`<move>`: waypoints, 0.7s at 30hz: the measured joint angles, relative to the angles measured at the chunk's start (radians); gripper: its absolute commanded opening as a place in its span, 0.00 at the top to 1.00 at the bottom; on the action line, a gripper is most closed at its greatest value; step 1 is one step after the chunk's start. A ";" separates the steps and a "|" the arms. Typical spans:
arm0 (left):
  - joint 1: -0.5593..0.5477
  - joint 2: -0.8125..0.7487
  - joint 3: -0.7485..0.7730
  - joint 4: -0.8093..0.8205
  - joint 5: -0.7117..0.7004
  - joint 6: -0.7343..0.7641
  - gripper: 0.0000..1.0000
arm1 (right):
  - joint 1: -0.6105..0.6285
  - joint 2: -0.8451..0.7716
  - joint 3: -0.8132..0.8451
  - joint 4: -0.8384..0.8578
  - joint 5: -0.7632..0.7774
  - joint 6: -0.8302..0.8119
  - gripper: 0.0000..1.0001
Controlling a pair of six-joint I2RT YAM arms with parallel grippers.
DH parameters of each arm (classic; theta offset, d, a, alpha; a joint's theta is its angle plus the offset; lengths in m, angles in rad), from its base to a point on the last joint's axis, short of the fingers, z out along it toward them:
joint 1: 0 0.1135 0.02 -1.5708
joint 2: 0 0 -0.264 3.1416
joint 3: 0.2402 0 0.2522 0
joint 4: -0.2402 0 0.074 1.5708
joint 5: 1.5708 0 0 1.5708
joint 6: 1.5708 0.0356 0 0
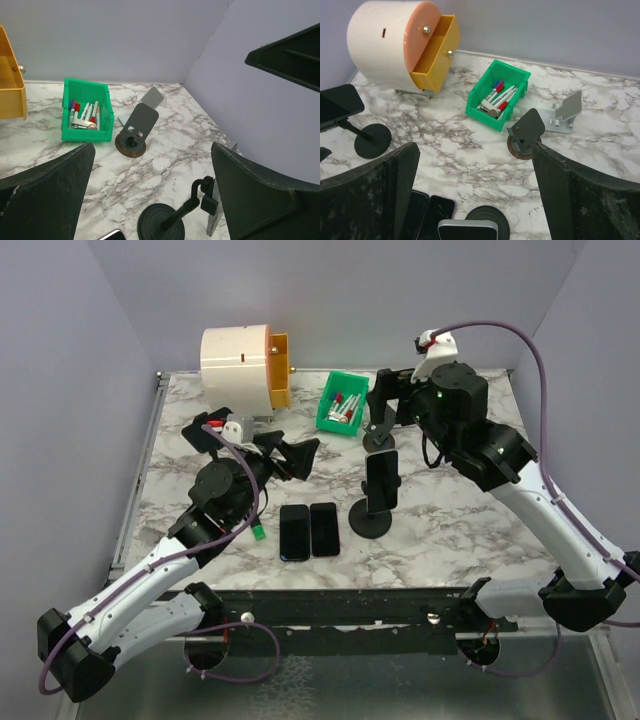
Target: Remove the phone from the phone stand
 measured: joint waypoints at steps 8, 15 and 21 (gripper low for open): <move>-0.007 -0.054 -0.034 0.015 0.046 0.108 0.01 | 0.064 -0.048 -0.137 0.010 0.134 -0.066 0.02; -0.008 -0.056 -0.044 0.014 0.064 0.164 0.01 | 0.065 -0.238 -0.440 0.077 0.076 -0.065 0.02; -0.008 -0.047 -0.044 0.013 0.086 0.174 0.01 | 0.065 -0.303 -0.430 0.092 -0.013 -0.036 0.00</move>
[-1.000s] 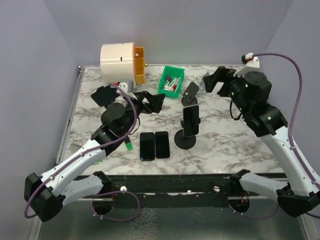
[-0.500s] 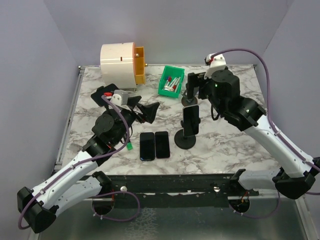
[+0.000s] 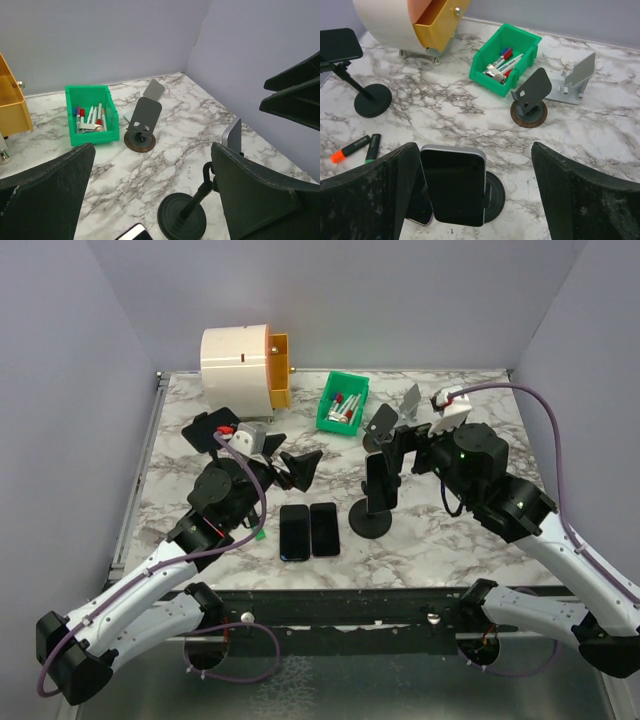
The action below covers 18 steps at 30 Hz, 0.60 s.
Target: Remove the phone from the phone stand
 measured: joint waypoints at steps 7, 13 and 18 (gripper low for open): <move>0.000 0.018 0.000 -0.007 0.010 0.003 0.01 | 0.000 -0.022 -0.002 -0.018 -0.080 0.044 0.00; 0.000 0.048 0.000 -0.029 0.021 0.003 0.01 | 0.000 0.005 0.004 -0.063 -0.114 0.077 0.00; 0.000 0.068 0.000 -0.047 0.027 0.003 0.01 | 0.000 0.068 0.017 -0.128 -0.113 0.100 0.01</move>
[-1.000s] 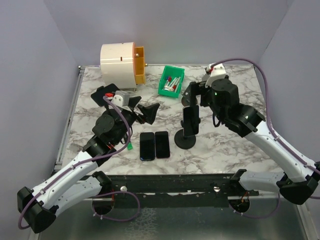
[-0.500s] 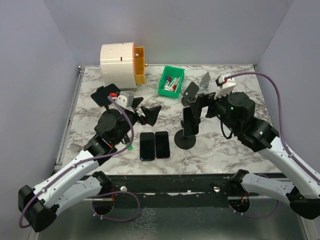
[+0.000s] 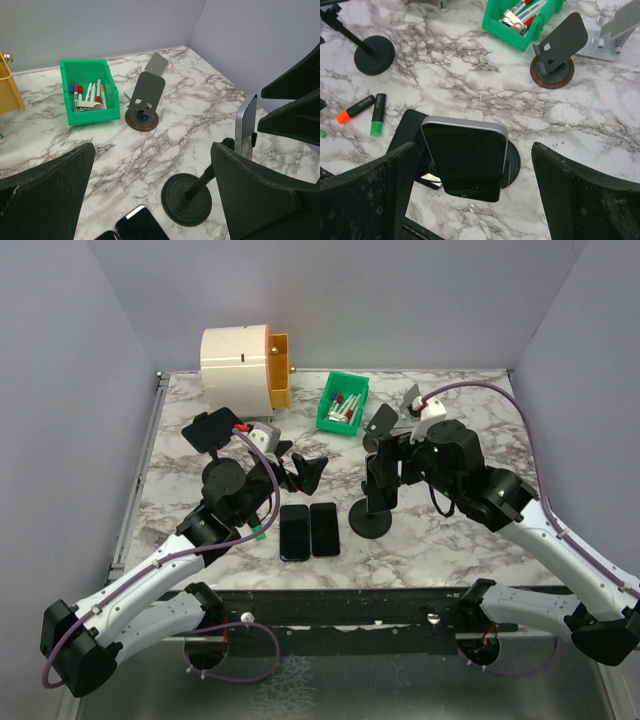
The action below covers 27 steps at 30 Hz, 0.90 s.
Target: Remove the phone from the phone stand
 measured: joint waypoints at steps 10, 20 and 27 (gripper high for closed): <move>0.000 0.002 0.000 -0.001 0.000 0.001 0.01 | 0.000 0.043 0.029 -0.044 -0.002 0.018 0.02; 0.000 0.006 0.000 -0.001 0.000 0.001 0.01 | 0.019 0.116 0.090 -0.096 0.005 0.050 0.03; 0.000 0.019 0.000 -0.003 0.000 0.001 0.01 | 0.043 0.148 0.104 -0.139 0.029 0.072 0.05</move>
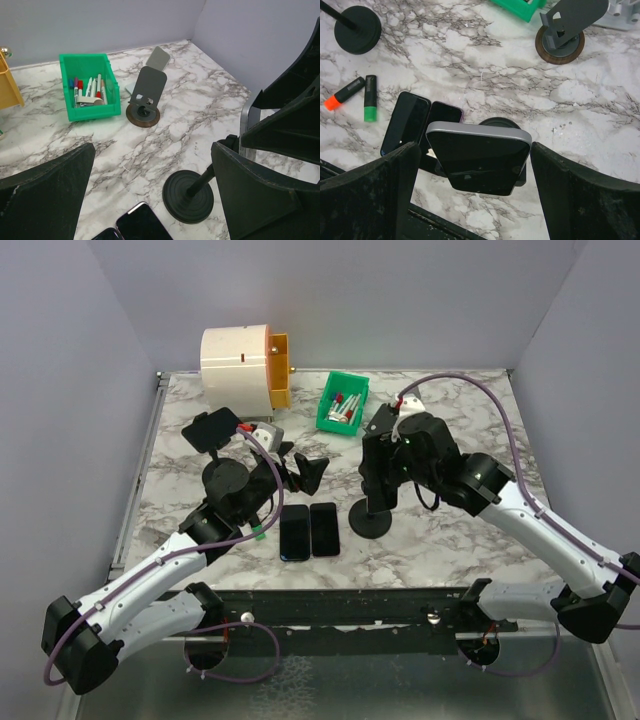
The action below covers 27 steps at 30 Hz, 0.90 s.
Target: Remove the phone from the phone stand
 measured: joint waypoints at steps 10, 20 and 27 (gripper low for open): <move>0.000 0.003 0.000 -0.002 0.000 0.000 0.01 | 0.036 0.047 0.058 -0.056 0.073 0.039 0.06; 0.000 0.003 0.000 -0.012 0.000 0.000 0.01 | 0.043 0.063 0.058 -0.078 0.098 0.065 0.07; 0.000 0.003 0.000 -0.016 0.000 -0.001 0.01 | 0.043 0.063 0.057 -0.077 0.101 0.065 0.12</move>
